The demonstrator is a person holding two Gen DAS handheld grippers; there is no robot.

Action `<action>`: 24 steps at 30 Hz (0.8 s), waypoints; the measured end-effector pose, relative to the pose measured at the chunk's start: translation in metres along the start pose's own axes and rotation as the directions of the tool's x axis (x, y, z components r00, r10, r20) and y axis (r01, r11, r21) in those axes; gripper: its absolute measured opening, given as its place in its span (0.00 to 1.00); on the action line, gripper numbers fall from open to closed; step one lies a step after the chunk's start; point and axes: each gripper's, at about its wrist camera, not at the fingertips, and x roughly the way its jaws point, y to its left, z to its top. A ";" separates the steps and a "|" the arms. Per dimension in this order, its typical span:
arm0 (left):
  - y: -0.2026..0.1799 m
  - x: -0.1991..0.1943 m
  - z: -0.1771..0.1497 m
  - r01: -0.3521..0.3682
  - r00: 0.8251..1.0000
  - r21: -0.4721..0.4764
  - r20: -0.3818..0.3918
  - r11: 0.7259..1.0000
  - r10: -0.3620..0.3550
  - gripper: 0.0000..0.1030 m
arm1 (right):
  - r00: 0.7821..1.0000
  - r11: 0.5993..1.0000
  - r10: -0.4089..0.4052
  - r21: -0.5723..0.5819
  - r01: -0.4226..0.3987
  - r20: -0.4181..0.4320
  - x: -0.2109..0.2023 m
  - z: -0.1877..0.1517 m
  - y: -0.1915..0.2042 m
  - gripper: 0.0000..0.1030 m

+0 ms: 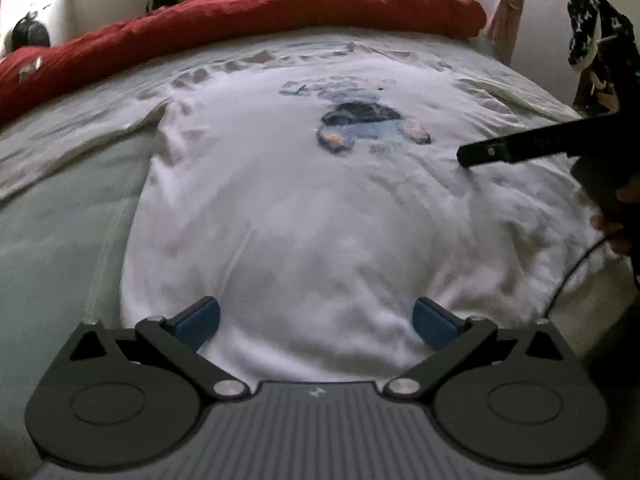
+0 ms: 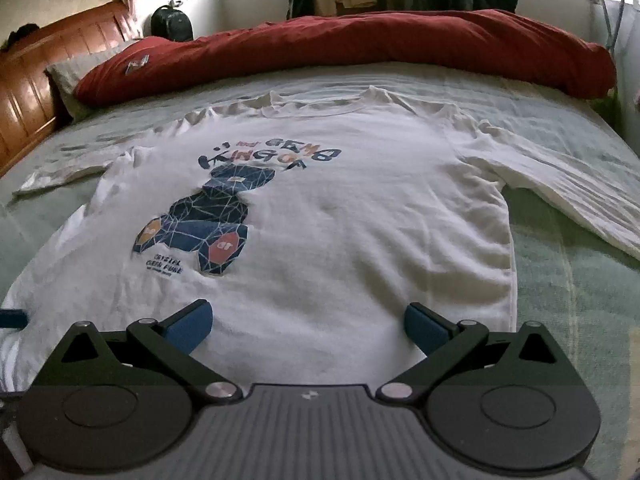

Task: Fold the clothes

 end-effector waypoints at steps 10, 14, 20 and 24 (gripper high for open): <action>0.008 0.008 0.034 0.006 1.000 -0.016 0.020 1.000 -0.006 0.99 | 0.999 0.996 -0.052 -0.068 0.051 -0.006 0.006 -0.006 0.011 1.00; 0.017 0.022 0.039 0.026 1.000 -0.065 0.001 0.998 -0.026 0.99 | 0.999 0.998 -0.039 -0.040 0.040 0.014 -0.002 -0.001 0.012 1.00; 0.046 0.005 0.041 0.111 0.994 -0.158 -0.007 0.981 -0.113 0.99 | 0.990 0.996 0.085 0.000 -0.085 0.113 -0.022 0.007 0.018 1.00; 0.098 -0.017 0.082 0.023 0.999 -0.203 0.051 0.979 -0.013 0.99 | 0.990 0.994 0.108 -0.009 -0.108 0.094 -0.015 0.009 0.025 1.00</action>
